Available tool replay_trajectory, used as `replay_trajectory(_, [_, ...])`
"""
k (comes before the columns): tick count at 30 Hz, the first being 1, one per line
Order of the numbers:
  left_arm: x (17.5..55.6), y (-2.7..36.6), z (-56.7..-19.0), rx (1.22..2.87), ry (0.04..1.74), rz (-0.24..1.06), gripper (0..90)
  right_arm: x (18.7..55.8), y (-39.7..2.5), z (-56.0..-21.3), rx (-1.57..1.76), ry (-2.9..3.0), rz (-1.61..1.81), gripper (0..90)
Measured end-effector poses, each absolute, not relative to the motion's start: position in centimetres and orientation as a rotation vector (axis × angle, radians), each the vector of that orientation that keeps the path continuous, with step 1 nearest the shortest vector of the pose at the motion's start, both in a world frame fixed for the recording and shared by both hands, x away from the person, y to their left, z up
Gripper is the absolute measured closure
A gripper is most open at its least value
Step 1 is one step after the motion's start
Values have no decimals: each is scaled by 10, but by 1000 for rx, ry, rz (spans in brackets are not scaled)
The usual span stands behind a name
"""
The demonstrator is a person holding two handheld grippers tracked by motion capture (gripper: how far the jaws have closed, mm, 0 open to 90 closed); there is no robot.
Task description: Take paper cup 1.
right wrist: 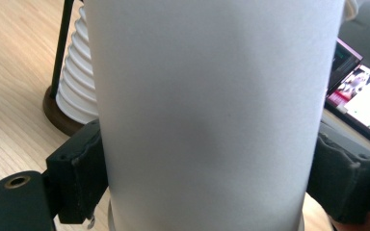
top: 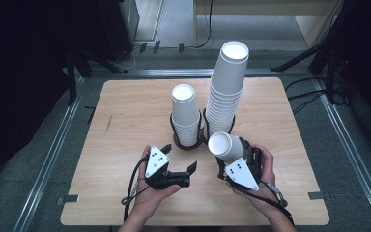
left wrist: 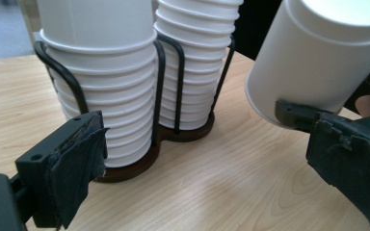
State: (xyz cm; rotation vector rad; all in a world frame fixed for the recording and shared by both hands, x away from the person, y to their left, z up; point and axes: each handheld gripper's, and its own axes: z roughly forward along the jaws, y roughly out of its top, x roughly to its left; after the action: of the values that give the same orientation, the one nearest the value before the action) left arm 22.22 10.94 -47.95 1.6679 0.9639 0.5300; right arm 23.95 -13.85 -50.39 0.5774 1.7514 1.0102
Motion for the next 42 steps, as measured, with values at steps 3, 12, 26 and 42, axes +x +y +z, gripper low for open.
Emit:
replay_trajectory(3, [222,107,-480,1677,948,518,10,238,-136,-506,525,1752,977,129])
replay_trajectory(12, [221,104,-481,1691,920,485,11,232,-127,-511,409,1757,934,129])
replay_trajectory(26, [219,99,-482,1715,875,454,31,227,-118,-516,323,1771,918,128])
replay_trajectory(42, [212,93,-480,1733,780,402,52,221,-111,-521,225,1785,911,129])
